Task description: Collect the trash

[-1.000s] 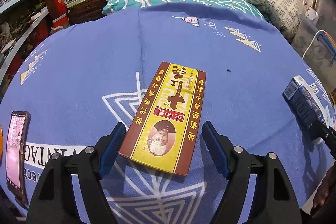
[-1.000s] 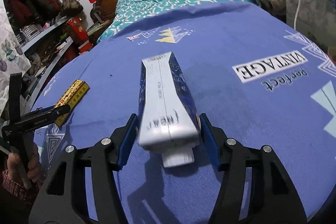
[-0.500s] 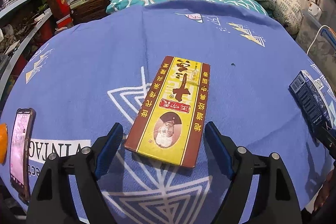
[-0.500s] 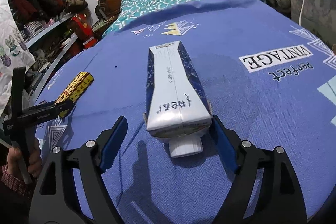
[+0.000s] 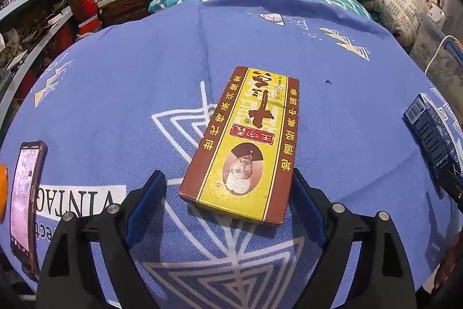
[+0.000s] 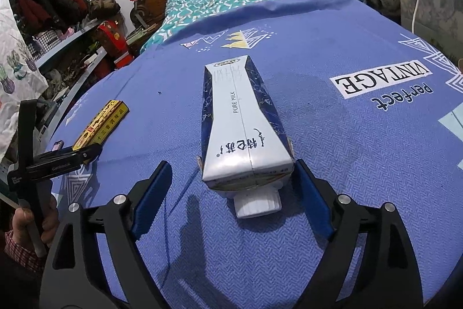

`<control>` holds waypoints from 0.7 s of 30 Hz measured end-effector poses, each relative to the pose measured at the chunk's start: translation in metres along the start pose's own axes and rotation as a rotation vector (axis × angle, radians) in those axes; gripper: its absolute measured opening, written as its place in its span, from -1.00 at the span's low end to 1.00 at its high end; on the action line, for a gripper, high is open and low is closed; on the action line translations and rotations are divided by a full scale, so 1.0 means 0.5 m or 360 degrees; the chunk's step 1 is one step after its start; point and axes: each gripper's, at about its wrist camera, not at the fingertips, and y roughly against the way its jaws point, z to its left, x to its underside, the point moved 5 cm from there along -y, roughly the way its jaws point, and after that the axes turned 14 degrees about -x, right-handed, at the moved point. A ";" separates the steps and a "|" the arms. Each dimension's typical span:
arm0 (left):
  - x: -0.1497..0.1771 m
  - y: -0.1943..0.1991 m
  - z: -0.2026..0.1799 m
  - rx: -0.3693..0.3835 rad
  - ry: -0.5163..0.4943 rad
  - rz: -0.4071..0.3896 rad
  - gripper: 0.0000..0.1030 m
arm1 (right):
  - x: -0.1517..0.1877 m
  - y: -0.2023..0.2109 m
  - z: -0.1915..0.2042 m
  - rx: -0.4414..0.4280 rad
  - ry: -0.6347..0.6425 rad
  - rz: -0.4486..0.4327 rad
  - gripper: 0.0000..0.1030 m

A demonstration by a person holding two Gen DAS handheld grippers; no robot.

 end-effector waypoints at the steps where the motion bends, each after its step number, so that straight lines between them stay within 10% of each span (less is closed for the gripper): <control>1: 0.001 0.001 -0.001 0.0000 0.0001 -0.0001 0.59 | 0.001 -0.001 0.002 0.0003 0.0000 -0.0001 0.64; 21: -0.001 0.002 0.007 -0.0006 0.0016 0.0003 0.61 | -0.015 0.007 0.017 0.0048 0.0052 -0.0046 0.64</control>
